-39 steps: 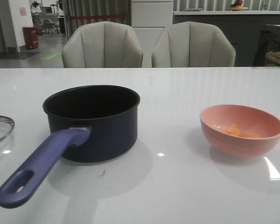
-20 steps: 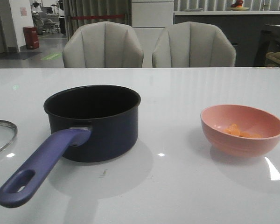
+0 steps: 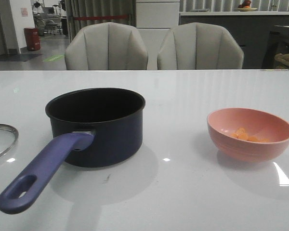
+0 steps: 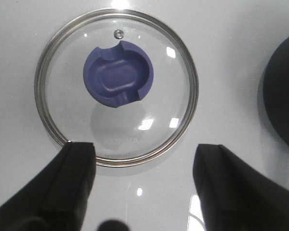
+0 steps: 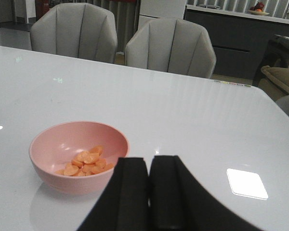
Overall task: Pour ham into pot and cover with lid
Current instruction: 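Release the lid and raise the left gripper away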
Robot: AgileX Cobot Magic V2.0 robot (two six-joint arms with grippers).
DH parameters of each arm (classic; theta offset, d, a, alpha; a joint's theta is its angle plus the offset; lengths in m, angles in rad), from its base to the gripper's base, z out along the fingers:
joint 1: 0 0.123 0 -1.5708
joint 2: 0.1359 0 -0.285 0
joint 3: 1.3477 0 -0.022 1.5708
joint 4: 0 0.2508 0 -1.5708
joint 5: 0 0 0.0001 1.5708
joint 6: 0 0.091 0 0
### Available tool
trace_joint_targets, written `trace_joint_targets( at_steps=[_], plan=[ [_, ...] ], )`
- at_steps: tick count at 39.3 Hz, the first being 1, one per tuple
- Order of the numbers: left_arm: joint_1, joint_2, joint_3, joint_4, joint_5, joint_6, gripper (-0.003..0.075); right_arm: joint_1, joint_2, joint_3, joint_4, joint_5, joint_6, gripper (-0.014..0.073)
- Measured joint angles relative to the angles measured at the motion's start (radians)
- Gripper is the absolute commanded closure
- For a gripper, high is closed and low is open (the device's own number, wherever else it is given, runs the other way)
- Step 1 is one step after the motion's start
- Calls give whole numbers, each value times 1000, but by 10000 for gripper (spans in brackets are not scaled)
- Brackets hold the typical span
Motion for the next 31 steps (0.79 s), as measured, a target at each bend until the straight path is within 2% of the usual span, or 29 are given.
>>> trace_joint_targets(
  at_steps=[15,22,31],
  plan=[
    [-20,-506,266,-30,-295,2,283,0,0,0,0,0,0,445],
    [-159,-634,353,-22,-394,2,283,0,0,0,0,0,0,445],
    [-289,-736,419,96,-454,2,283,0,0,0,0,0,0,445]
  ],
)
